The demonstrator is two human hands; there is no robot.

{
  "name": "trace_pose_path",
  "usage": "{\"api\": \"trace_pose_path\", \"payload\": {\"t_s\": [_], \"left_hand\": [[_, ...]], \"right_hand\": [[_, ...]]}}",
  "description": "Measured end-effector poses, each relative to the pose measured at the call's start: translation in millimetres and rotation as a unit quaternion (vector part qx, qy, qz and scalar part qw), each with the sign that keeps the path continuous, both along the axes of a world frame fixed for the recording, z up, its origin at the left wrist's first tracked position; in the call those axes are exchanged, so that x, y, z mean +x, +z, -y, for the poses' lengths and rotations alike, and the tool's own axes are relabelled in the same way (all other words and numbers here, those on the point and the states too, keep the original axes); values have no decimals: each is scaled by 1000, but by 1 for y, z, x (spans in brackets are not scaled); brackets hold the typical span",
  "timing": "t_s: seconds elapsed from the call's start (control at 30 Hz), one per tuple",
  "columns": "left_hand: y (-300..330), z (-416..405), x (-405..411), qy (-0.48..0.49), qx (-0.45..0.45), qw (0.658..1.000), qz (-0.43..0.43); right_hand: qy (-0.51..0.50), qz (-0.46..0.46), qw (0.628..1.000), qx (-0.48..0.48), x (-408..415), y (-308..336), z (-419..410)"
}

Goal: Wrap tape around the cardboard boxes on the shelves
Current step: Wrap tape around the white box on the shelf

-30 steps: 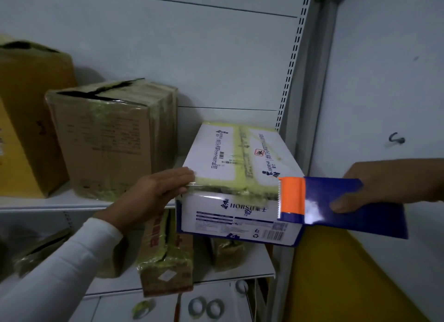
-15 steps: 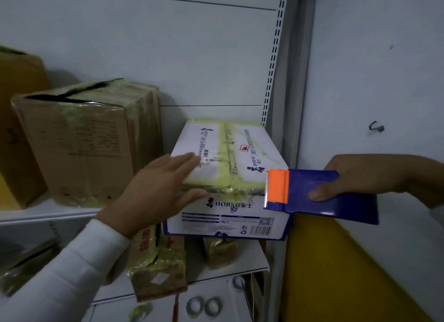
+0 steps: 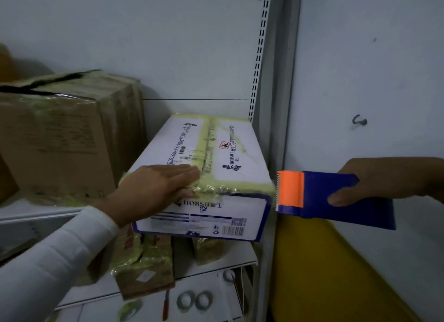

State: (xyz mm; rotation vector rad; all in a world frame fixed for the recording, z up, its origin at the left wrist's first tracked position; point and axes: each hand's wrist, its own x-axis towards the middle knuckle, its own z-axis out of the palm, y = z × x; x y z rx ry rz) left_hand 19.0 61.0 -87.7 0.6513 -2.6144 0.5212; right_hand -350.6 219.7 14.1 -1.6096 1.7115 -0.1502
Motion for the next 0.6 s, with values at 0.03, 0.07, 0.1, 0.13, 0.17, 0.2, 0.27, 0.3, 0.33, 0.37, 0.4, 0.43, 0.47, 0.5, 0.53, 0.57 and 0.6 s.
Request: {"api": "trace_pose_path", "payload": {"t_s": [0.03, 0.07, 0.1, 0.13, 0.17, 0.2, 0.27, 0.3, 0.33, 0.37, 0.4, 0.43, 0.47, 0.5, 0.53, 0.57, 0.6], "left_hand": [[1, -1, 2, 0, 1, 1000, 1], [1, -2, 2, -1, 7, 1000, 0], [2, -3, 2, -2, 14, 1000, 0], [2, -3, 2, -2, 23, 1000, 4], [3, -4, 1, -4, 30, 1000, 5], [5, -6, 1, -4, 36, 999, 2], [12, -12, -2, 6, 48, 999, -15], [16, -17, -6, 12, 48, 998, -25], [19, -21, -13, 16, 40, 998, -35], [21, -26, -24, 17, 29, 999, -41], [23, -32, -38, 11, 21, 999, -41], [22, -35, -54, -3, 17, 999, -33], [20, -37, -70, -21, 13, 999, -20], [17, -38, -84, -37, 11, 999, -6], [14, -37, -94, -48, 16, 999, 11], [12, -34, -101, -54, 27, 998, 25], [9, -31, -104, -58, 32, 997, 34]], "right_hand": [[-4, 9, 1000, 1, -5, -3, -3], [-5, 17, 1000, 0, -8, -7, -4], [-5, 21, 1000, -5, -8, -12, -3], [-4, 25, 1000, -13, -7, -17, -1], [-3, 28, 999, -20, -6, -22, 1], [-2, 31, 999, -25, -6, -26, 3], [-8, 48, 998, -29, -7, -33, 5], [-10, 57, 998, -30, -7, -36, 5], [-10, 66, 997, -32, -9, -39, 5], [-8, 71, 997, -32, -10, -42, 5], [-5, 74, 997, -31, -10, -45, 5], [-3, 77, 997, -32, -10, -46, 5], [-3, 78, 996, -33, -10, -47, 5], [-3, 78, 996, -34, -10, -48, 5], [-3, 79, 996, -33, -11, -49, 5], [-3, 80, 996, -31, -11, -50, 4], [-4, 79, 996, -30, -11, -52, 3]]}}
